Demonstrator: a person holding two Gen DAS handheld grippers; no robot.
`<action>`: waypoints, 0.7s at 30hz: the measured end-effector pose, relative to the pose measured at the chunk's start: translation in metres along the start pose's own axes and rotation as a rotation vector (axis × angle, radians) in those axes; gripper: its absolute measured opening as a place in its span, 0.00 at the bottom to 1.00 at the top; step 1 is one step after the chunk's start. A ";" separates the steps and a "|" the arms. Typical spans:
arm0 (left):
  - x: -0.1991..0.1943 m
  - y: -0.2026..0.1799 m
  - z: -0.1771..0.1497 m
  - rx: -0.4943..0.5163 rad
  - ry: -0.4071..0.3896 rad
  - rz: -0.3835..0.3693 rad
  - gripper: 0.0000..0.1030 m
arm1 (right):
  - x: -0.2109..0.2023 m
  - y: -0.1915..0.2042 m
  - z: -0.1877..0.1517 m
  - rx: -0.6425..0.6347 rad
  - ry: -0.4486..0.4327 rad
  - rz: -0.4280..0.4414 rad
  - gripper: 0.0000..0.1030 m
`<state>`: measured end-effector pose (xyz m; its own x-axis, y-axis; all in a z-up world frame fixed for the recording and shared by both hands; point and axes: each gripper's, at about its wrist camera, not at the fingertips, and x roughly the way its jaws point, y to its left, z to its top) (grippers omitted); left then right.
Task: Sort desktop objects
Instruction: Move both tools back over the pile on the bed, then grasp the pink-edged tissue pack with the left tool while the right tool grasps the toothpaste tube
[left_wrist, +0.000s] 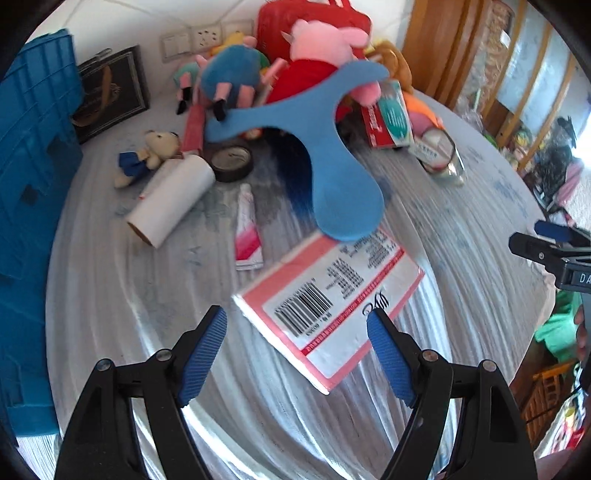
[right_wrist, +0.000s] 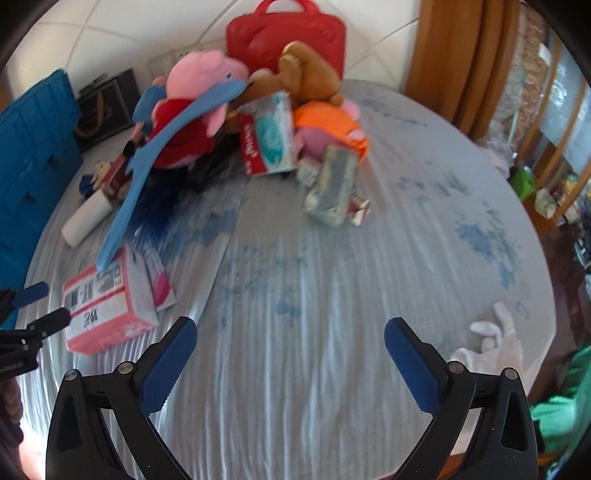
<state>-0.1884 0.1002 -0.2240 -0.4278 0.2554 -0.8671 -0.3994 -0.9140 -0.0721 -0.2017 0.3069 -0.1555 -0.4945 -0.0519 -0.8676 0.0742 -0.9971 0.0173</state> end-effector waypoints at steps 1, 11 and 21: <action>0.005 -0.004 0.000 0.026 0.010 0.005 0.76 | 0.003 0.003 -0.001 -0.008 0.010 0.008 1.00; 0.033 -0.017 0.036 0.121 0.070 -0.026 0.89 | 0.025 0.023 0.001 -0.082 0.059 -0.001 1.00; 0.039 0.003 0.033 0.004 0.102 0.007 0.95 | 0.037 0.030 0.001 -0.074 0.105 0.026 1.00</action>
<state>-0.2335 0.1179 -0.2421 -0.3458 0.2155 -0.9132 -0.4000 -0.9143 -0.0643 -0.2184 0.2752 -0.1872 -0.3985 -0.0676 -0.9147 0.1516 -0.9884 0.0070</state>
